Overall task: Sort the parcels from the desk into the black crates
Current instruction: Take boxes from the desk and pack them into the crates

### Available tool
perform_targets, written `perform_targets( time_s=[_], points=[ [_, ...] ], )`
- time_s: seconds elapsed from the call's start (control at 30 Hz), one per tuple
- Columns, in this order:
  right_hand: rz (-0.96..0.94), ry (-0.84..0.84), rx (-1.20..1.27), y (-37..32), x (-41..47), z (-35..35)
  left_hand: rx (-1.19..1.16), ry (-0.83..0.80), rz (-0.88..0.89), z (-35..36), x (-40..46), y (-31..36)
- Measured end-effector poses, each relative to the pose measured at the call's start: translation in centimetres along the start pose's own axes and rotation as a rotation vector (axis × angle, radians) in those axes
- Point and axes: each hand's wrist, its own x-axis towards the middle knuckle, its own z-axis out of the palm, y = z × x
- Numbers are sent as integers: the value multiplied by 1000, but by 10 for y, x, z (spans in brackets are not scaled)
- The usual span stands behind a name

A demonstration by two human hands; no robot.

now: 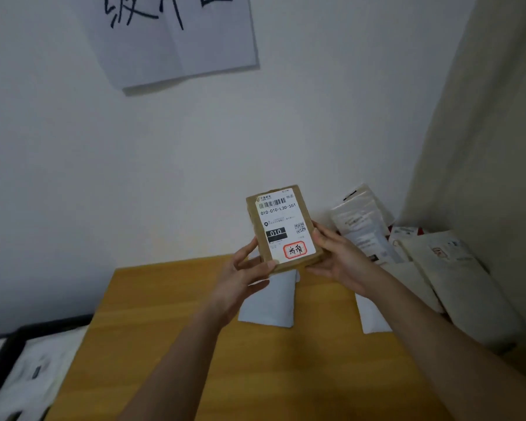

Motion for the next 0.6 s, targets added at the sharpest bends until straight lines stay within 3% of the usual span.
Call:
perform_targets(
  time_s=[0.3,0.6],
  points=[
    [284,-149,-115,67,25,83,-140,322,-202,-80,-59,-41],
    [261,-317,-187,78,29,204,-84,435,-99,-174,-129,-52]
  ],
)
